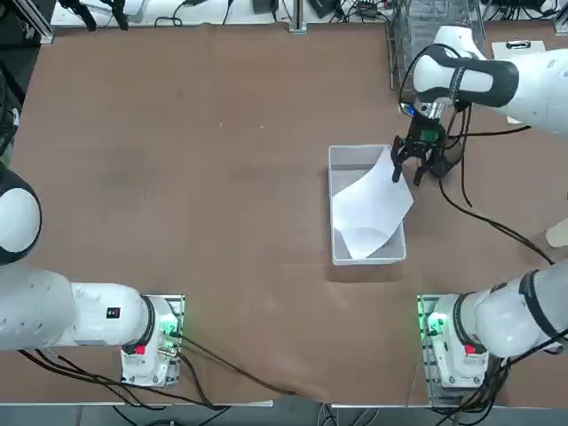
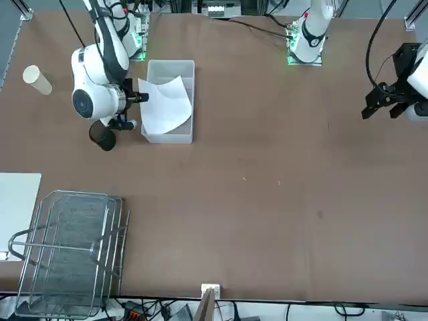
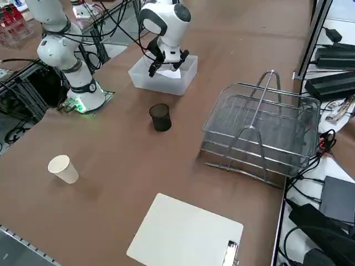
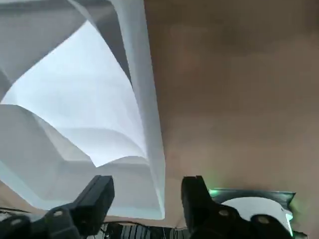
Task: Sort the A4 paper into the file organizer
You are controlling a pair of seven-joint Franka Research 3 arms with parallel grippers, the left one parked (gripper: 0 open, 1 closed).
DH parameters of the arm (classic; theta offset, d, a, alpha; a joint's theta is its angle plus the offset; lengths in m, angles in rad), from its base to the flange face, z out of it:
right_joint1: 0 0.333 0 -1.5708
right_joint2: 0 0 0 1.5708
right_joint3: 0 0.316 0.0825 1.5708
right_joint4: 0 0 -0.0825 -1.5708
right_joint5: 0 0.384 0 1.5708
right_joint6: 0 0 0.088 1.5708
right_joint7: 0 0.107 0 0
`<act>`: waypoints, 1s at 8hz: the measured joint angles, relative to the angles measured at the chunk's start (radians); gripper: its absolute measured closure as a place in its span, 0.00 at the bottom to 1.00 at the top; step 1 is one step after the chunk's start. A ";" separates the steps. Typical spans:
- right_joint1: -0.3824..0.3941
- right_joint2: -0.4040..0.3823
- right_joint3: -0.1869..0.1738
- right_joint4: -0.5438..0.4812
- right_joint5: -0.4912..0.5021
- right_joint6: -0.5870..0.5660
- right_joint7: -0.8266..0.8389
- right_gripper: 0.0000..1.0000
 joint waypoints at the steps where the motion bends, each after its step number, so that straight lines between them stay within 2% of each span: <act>1: 0.002 0.005 0.000 -0.007 0.000 0.001 0.000 0.21; 2: 0.003 0.010 0.000 -0.011 0.000 0.002 0.000 0.22; 4: 0.004 0.022 0.000 -0.012 0.000 0.003 0.000 0.33; 5: 0.005 0.029 0.000 -0.012 0.000 0.003 0.001 0.41; 7: 0.011 0.033 0.000 -0.012 0.000 0.004 0.001 0.67; 8: 0.013 0.033 0.000 -0.012 0.000 0.004 0.001 0.73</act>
